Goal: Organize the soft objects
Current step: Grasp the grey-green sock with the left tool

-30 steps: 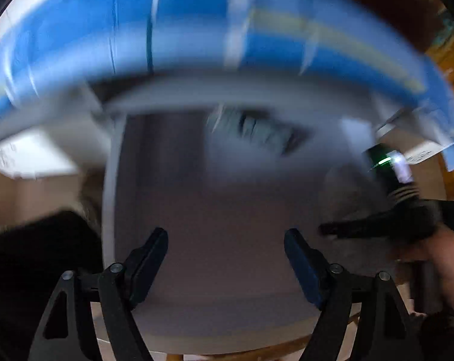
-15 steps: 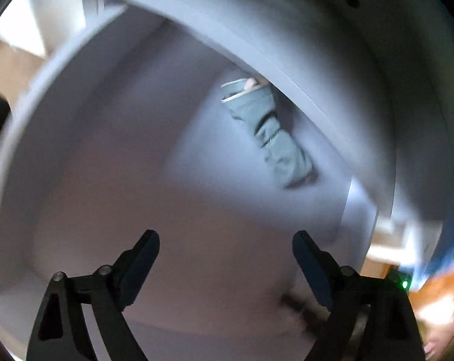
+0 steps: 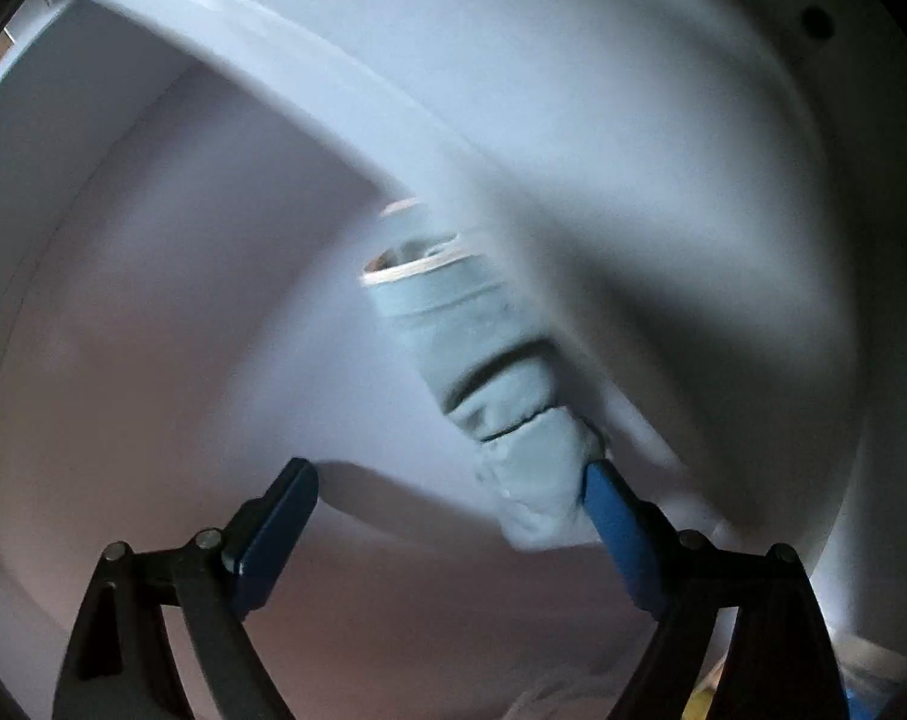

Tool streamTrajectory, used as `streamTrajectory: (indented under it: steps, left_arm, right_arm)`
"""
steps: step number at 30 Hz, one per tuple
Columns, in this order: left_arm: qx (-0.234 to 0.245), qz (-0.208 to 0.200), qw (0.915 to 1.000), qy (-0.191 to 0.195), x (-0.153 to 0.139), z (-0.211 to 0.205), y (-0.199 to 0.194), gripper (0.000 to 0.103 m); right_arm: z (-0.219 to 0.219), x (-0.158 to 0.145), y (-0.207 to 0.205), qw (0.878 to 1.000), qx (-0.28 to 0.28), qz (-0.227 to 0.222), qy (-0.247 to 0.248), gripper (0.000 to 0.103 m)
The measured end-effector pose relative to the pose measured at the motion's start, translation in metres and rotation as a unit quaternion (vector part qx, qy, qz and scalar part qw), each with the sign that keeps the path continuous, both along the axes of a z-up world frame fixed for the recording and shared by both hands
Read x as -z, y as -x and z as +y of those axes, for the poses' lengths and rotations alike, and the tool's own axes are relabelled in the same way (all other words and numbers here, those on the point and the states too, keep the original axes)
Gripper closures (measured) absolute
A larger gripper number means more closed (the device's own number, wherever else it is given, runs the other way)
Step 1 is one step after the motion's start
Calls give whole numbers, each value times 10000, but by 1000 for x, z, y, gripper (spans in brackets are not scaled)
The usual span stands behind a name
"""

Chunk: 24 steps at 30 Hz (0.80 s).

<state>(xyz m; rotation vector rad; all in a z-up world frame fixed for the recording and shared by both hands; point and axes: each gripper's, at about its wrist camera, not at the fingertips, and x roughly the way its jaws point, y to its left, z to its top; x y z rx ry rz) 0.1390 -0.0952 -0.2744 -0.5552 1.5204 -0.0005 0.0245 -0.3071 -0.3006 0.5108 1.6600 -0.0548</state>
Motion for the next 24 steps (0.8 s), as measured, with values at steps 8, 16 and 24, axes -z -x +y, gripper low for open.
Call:
streamTrajectory:
  steps: [8, 16, 24]
  left_arm:
    - [472, -144, 9974, -517, -24, 45, 44, 15]
    - [62, -96, 9999, -32, -17, 26, 39, 16]
    - [807, 15, 9960, -380, -10, 29, 56, 63]
  right_arm:
    - [-12, -8, 0, 9999, -14, -134, -1, 50]
    - [-9, -12, 5, 9998, -11, -142, 113, 50]
    - [10, -21, -7, 9997, -106, -206, 112, 50]
